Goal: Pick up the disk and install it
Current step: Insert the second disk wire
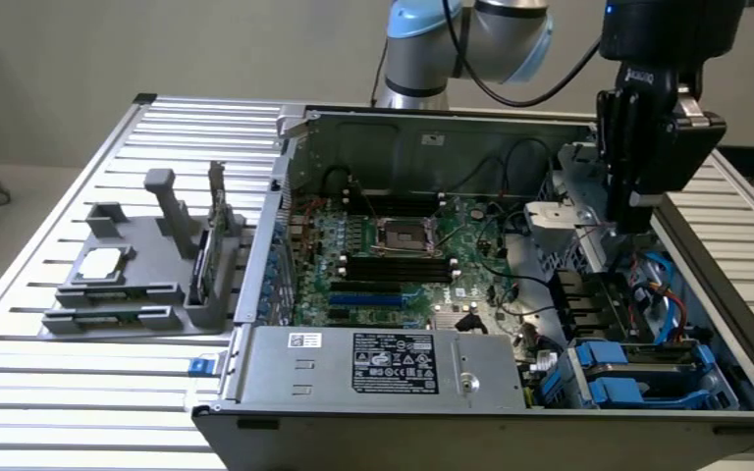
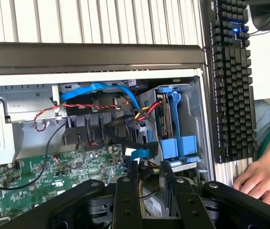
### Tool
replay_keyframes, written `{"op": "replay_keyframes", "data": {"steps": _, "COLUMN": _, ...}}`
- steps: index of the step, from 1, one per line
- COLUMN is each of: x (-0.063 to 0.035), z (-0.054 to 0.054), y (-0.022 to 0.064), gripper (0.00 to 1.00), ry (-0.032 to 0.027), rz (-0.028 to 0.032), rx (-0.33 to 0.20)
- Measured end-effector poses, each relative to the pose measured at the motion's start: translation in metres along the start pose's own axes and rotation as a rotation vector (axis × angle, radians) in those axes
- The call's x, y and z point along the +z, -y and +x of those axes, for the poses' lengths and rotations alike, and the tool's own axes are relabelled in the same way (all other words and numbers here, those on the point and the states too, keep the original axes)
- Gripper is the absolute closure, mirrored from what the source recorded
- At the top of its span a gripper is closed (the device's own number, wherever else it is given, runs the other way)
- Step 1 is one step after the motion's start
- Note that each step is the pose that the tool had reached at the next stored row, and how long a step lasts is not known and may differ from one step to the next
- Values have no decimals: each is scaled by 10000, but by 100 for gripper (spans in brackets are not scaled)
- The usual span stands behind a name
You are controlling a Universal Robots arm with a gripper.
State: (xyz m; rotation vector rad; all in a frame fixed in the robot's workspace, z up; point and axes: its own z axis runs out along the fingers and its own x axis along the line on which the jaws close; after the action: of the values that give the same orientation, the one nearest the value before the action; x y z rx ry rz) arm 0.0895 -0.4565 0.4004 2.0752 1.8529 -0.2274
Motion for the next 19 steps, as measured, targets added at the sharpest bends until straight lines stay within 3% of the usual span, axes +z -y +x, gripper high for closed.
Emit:
{"op": "replay_keyframes", "data": {"steps": 10, "x": 10, "z": 104, "y": 63, "gripper": 68, "ry": 806, "rz": -434, "rx": 46}}
{"op": "replay_keyframes", "data": {"steps": 13, "x": 27, "z": 111, "y": 96, "gripper": 68, "ry": 969, "rz": -525, "rx": 99}}
{"op": "replay_keyframes", "data": {"steps": 19, "x": 67, "z": 151, "y": 160, "gripper": 68, "ry": 1206, "rz": -667, "rx": 160}}
